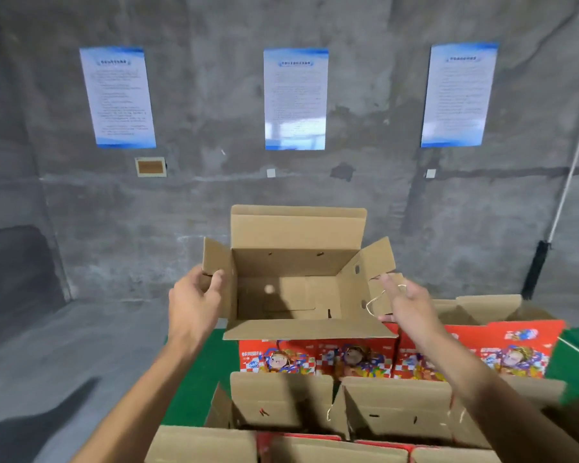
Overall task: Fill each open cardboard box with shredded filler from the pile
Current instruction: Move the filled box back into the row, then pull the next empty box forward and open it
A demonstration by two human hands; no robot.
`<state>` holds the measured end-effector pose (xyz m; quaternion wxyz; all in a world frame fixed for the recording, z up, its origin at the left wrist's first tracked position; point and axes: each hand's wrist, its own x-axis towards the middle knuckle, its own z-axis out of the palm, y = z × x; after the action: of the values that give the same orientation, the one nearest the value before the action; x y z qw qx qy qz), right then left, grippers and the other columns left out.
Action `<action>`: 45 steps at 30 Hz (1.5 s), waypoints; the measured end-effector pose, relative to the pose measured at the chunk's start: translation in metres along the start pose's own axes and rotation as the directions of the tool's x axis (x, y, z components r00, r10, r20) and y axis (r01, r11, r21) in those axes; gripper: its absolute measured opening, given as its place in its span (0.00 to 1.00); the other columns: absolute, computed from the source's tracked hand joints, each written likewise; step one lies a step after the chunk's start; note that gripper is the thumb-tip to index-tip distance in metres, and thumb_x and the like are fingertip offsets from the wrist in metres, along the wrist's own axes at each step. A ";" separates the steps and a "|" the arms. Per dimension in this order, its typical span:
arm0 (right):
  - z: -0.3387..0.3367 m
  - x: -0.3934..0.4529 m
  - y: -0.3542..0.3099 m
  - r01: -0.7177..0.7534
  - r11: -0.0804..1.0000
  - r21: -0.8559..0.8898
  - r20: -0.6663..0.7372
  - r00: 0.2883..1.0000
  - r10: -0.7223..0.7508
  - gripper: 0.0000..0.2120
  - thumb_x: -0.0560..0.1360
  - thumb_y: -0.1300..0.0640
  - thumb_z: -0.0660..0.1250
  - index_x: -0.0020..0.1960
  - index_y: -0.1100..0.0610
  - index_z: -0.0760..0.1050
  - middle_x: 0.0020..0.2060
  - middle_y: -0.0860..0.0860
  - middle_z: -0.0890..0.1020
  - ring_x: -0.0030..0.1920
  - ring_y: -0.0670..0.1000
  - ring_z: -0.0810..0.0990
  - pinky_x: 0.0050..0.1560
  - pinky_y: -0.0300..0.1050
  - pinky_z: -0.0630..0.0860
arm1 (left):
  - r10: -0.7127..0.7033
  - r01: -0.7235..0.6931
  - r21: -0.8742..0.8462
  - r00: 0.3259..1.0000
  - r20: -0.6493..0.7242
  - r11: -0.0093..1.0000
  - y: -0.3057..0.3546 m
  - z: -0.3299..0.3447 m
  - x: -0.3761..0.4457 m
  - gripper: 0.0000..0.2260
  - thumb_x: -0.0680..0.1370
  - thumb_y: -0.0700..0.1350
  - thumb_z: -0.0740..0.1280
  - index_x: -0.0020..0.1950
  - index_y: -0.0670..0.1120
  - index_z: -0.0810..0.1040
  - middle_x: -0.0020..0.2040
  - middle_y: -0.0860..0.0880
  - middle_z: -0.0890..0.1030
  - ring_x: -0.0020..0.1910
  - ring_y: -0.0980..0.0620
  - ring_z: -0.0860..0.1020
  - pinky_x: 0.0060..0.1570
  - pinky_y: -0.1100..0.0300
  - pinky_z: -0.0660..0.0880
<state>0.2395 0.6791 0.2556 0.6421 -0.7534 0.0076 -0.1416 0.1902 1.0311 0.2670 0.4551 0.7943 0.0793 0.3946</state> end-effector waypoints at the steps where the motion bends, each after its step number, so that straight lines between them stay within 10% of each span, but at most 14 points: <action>1: -0.021 -0.016 -0.004 0.033 0.999 0.023 -0.003 0.999 -0.033 0.12 0.80 0.41 0.63 0.56 0.46 0.81 0.42 0.39 0.84 0.36 0.43 0.84 0.46 0.52 0.85 | 0.028 -0.028 -0.019 1.000 -0.009 0.999 0.019 -0.003 -0.017 0.10 0.79 0.54 0.64 0.48 0.50 0.80 0.37 0.56 0.84 0.38 0.53 0.82 0.39 0.51 0.81; 14: -0.457 -0.230 0.018 0.108 0.994 -0.015 -0.214 0.971 -0.108 0.12 0.82 0.46 0.63 0.52 0.50 0.83 0.43 0.58 0.84 0.37 0.52 0.79 0.42 0.55 0.84 | 0.157 -0.108 -0.299 0.977 0.145 0.948 0.275 0.137 -0.333 0.13 0.77 0.57 0.64 0.47 0.48 0.78 0.37 0.50 0.83 0.36 0.47 0.80 0.41 0.45 0.79; 22: -0.684 -0.292 0.050 0.109 0.988 -0.107 -0.371 0.918 -0.141 0.11 0.76 0.38 0.69 0.53 0.42 0.82 0.37 0.51 0.85 0.36 0.49 0.83 0.38 0.44 0.83 | 0.227 -0.129 -0.378 0.947 0.226 0.917 0.415 0.264 -0.478 0.08 0.77 0.55 0.65 0.47 0.53 0.79 0.33 0.57 0.81 0.31 0.57 0.75 0.36 0.50 0.75; 42: -0.992 -0.143 0.211 -0.192 0.981 -0.039 -0.365 0.916 0.165 0.18 0.80 0.40 0.64 0.49 0.54 0.81 0.35 0.52 0.86 0.30 0.47 0.83 0.28 0.38 0.76 | -0.007 0.023 -0.032 0.908 0.419 0.999 0.517 0.553 -0.656 0.09 0.79 0.48 0.65 0.42 0.47 0.78 0.38 0.51 0.81 0.35 0.56 0.78 0.33 0.59 0.69; 45: -1.018 -0.103 0.263 -0.241 0.969 -0.049 -0.362 0.909 0.207 0.22 0.79 0.40 0.66 0.49 0.59 0.83 0.35 0.58 0.85 0.36 0.51 0.80 0.39 0.52 0.80 | -0.095 0.089 0.036 0.879 0.466 0.995 0.506 0.592 -0.681 0.08 0.80 0.50 0.64 0.45 0.49 0.80 0.42 0.53 0.83 0.40 0.55 0.80 0.42 0.55 0.78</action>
<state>-0.0413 -0.3302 0.1171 0.6067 -0.7384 0.2163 -0.1999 0.0256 0.0200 0.1243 0.4737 0.8642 0.0076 0.1691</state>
